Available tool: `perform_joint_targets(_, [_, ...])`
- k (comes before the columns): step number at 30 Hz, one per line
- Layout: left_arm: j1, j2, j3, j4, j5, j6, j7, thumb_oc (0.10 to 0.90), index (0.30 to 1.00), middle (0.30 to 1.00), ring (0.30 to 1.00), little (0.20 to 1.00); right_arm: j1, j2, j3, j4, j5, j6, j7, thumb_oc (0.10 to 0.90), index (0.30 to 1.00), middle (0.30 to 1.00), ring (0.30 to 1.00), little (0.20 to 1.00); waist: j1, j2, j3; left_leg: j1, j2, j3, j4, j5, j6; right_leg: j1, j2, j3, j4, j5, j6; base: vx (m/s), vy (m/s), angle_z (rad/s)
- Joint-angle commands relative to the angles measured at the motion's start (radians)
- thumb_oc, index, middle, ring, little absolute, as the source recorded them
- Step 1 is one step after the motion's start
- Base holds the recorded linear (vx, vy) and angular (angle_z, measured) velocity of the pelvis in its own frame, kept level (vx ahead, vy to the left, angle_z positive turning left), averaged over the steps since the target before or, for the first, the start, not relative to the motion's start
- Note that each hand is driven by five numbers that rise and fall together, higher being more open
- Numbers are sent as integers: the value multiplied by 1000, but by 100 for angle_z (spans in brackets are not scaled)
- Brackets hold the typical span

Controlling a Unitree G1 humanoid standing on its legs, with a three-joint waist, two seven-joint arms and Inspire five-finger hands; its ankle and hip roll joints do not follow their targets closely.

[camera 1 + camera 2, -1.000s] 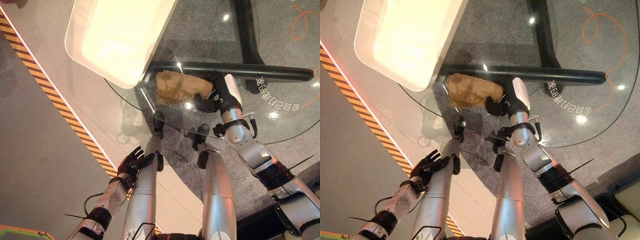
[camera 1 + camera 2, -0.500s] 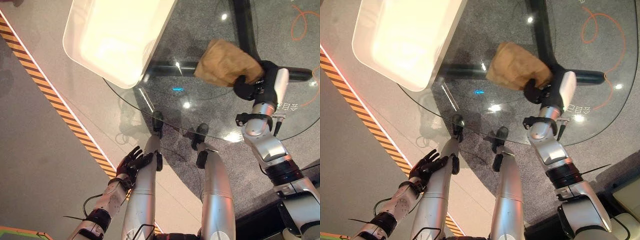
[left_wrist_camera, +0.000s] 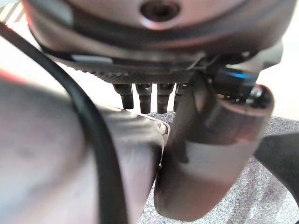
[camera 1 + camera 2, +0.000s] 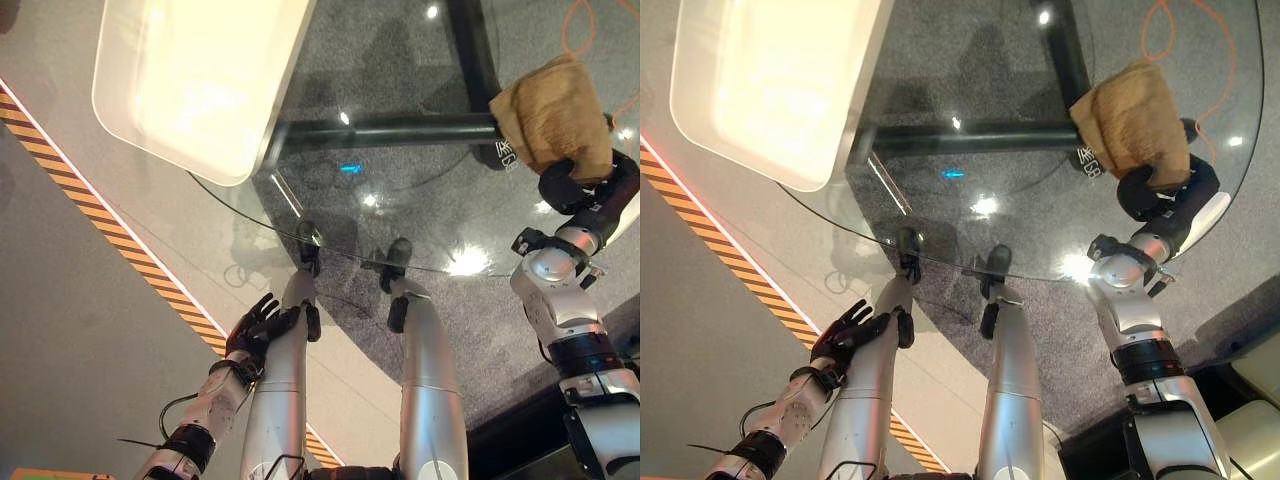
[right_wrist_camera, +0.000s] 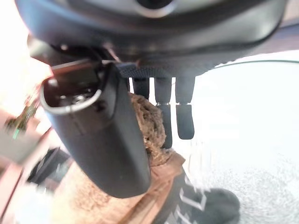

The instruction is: Wipe the table with a cloth and put it in the basket.

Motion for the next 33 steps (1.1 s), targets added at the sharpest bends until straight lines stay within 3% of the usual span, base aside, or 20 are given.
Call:
perform_joint_targets(1, [122, -67, -63, -11, -20, 3, -5, 800, 900, 900, 900, 900, 22, -99, -134, -73, 45, -183, -121, 100, 300, 300, 300, 200, 15, 55, -19, 20, -27, 51, 196, -261, -11, 10, 104, 14, -216, 170, 37, 0, 0, 0])
perform_joint_targets(4, [104, -70, -60, -13, -22, -2, 1, 800, 900, 900, 900, 900, 2, -87, -142, -92, 81, -220, -136, 100, 300, 300, 300, 200, 14, 53, -19, -7, -33, 57, 180, -227, -4, -15, 99, 8, -236, 203, 29, -35, 3, -2])
perform_joint_targets(6, [119, -71, -66, -12, -22, -2, -1, 800, 900, 900, 900, 900, 10, -77, -136, -96, 90, -232, -134, 100, 300, 300, 300, 200, 19, 55, -19, 24, -30, 47, 186, -255, -10, 15, 105, 13, -224, 174, 36, 23, 6, 0])
perform_joint_targets(7, [105, -72, -59, -14, -22, -2, -2, 800, 900, 900, 900, 900, -9, -74, -141, -115, 97, -242, -131, 100, 300, 300, 300, 200, 16, 52, -19, -2, -34, 54, 175, -224, -4, -8, 100, 8, -241, 204, 28, 39, 24, -1])
perform_joint_targets(9, [118, -75, -66, -14, -27, -2, 0, 800, 900, 900, 900, 900, -8, -60, -132, -136, 99, -250, -130, 100, 300, 300, 300, 200, 21, 54, -19, 28, -32, 44, 183, -253, -9, 19, 107, 14, -226, 174, 34, 0, 0, 0])
perform_joint_targets(11, [101, -80, -57, -17, -22, 5, 4, 800, 900, 900, 900, 900, -34, -43, -130, -174, 80, -233, -106, 100, 300, 300, 300, 200, 20, 50, -19, 2, -35, 51, 171, -220, -3, -4, 102, 8, -239, 203, 26, -17, 8, 0])
perform_joint_targets(12, [117, -80, -62, -15, -23, 6, 5, 800, 900, 900, 900, 900, -22, -40, -124, -174, 77, -231, -103, 100, 300, 300, 300, 200, 24, 52, -19, 34, -33, 42, 178, -250, -8, 23, 107, 12, -226, 173, 34, 0, 0, 0])
perform_joint_targets(13, [99, -81, -54, -18, -24, 7, 7, 800, 900, 900, 900, 900, -44, -37, -121, -193, 67, -219, -94, 100, 300, 300, 300, 200, 20, 50, -19, 2, -36, 50, 167, -217, -3, -5, 102, 7, -241, 204, 26, 0, 0, 0])
perform_joint_targets(15, [117, -84, -56, -16, -21, 11, 5, 800, 900, 900, 900, 900, -35, -26, -106, -214, 47, -198, -79, 100, 300, 300, 300, 200, 26, 52, -19, 37, -34, 41, 174, -247, -8, 26, 108, 11, -227, 172, 33, 24, 15, 0])
perform_joint_targets(18, [112, -89, -48, -15, -15, 14, 7, 800, 900, 900, 900, 900, -49, -14, -89, -244, 8, -149, -36, 100, 300, 300, 300, 200, 27, 50, -19, 31, -35, 42, 171, -240, -7, 22, 107, 10, -230, 176, 31, 11, 14, 2])
perform_joint_targets(21, [96, -99, -36, -10, -13, 17, 6, 800, 900, 900, 900, 900, -75, -10, -59, -276, -63, -53, 0, 100, 300, 300, 300, 200, 26, 45, -19, 12, -37, 50, 166, -217, -4, 4, 103, 6, -235, 195, 25, -9, 27, 1])
perform_joint_targets(22, [111, -102, -39, -6, -11, 18, 4, 800, 900, 900, 900, 900, -64, -7, -49, -269, -68, -35, 18, 100, 300, 300, 300, 200, 30, 47, -19, 44, -34, 42, 174, -248, -9, 32, 107, 11, -221, 164, 32, -31, 35, 1])
perform_joint_targets(23, [95, -104, -33, -7, -8, 17, 5, 800, 900, 900, 900, 900, -79, -10, -48, -268, -76, -25, 27, 100, 300, 300, 300, 200, 28, 44, -19, 12, -37, 49, 166, -217, -4, 5, 102, 5, -235, 194, 25, 0, 0, 0])
perform_joint_targets(25, [109, -106, -41, -4, -6, 18, 9, 800, 900, 900, 900, 900, -67, -9, -20, -256, -114, 31, 86, 100, 300, 300, 300, 200, 33, 47, -19, 42, -37, 39, 175, -247, -8, 31, 105, 8, -221, 165, 34, 26, 9, 2])
perform_joint_targets(28, [89, -105, -33, -1, -4, 20, 6, 800, 900, 900, 900, 900, -87, -14, 11, -252, -150, 102, 166, 100, 300, 300, 300, 200, 33, 45, -19, 7, -42, 47, 169, -215, -3, -1, 98, -1, -232, 197, 28, -37, 13, 3])
perform_joint_targets(30, [106, -107, -35, 5, 5, 22, -2, 800, 900, 900, 900, 900, -70, -11, 49, -250, -135, 137, 244, 100, 300, 300, 300, 200, 38, 47, -19, 36, -39, 40, 179, -246, -7, 23, 100, 1, -214, 164, 35, 52, 37, 3])
perform_joint_targets(33, [105, -110, -34, 8, 8, 23, -4, 800, 900, 900, 900, 900, -61, 1, 82, -247, -131, 160, 307, 100, 300, 300, 300, 200, 41, 47, -19, 36, -37, 44, 182, -250, -7, 23, 98, -1, -211, 160, 35, 19, 37, 2])
